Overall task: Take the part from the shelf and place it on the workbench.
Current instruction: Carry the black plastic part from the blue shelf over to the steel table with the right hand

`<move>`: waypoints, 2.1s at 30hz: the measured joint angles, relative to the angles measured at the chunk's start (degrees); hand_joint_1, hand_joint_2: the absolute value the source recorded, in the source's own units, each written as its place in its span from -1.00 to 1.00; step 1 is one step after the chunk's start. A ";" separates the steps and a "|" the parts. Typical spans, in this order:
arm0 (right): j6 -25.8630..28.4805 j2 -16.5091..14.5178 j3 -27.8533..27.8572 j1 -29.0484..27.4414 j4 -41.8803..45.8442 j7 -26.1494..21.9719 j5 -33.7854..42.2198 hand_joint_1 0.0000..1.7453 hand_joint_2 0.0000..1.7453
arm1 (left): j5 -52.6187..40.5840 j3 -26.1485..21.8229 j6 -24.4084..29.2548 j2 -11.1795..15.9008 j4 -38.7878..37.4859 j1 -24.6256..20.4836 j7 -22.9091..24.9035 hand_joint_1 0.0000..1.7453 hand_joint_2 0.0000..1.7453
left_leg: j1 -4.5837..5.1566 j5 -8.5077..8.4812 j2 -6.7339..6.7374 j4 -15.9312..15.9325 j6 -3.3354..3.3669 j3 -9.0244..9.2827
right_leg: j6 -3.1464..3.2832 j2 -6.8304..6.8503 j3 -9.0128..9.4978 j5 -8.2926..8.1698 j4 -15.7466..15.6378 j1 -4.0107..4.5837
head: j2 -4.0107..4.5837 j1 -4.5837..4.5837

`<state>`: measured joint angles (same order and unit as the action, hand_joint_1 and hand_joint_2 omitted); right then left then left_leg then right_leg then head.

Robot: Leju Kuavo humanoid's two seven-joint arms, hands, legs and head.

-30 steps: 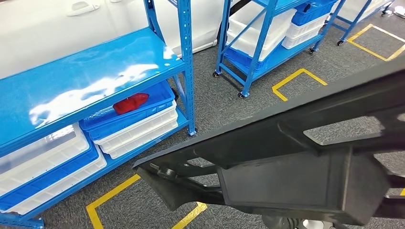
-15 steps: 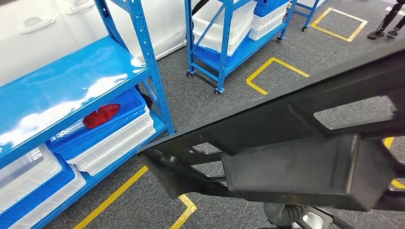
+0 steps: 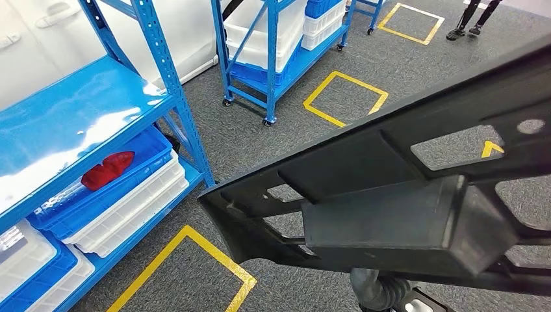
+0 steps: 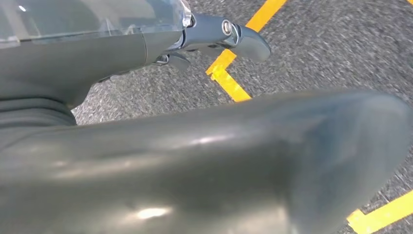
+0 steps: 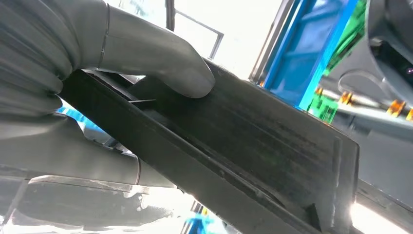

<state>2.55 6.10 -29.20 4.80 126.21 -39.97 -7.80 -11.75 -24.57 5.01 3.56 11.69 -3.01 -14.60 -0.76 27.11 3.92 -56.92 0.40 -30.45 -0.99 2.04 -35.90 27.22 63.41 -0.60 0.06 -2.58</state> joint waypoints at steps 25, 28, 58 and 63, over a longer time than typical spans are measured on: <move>7.16 4.67 -2.57 -2.04 -0.51 0.01 -1.54 1.00 1.00 | -2.79 -0.63 1.64 -0.64 0.00 0.11 3.85 -1.00 -1.00 | -0.37 -0.31 -3.56 -0.18 0.54 -0.47 | -0.38 -3.18 -4.02 4.15 6.35 0.05 | 0.00 0.00; 7.79 5.22 -2.58 -2.60 -0.92 0.01 -2.11 1.00 1.00 | -3.36 -0.93 0.74 -1.16 0.00 0.42 3.83 -1.00 -1.00 | -0.22 -0.16 -1.50 -0.21 0.53 -0.47 | -0.67 -2.45 -5.99 4.60 10.68 -0.21 | 0.01 0.00; 12.62 8.91 -4.91 0.92 -1.55 0.01 -1.30 1.00 1.00 | -4.08 -2.16 0.79 -3.33 0.00 0.16 3.80 -1.00 -1.00 | 0.10 -0.17 -2.17 -0.13 0.75 -0.41 | -0.37 -2.44 -6.59 4.92 11.21 -0.10 | 0.01 0.00; 13.08 8.98 -5.61 1.20 -1.81 0.01 -1.31 1.00 1.00 | -4.24 -2.58 1.10 -3.51 0.00 0.00 4.47 -1.00 -1.00 | 0.42 0.40 0.25 -0.17 -0.11 0.14 | 0.73 0.79 1.86 -1.27 -4.58 0.64 | 0.01 0.00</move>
<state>15.63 15.09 -34.80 5.99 124.40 -39.96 -9.11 -15.99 -27.15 6.11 0.04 11.69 -3.01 -10.13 -0.34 27.51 4.17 -57.09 0.29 -30.30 -0.26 2.83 -34.04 25.96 58.83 0.04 0.07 -2.58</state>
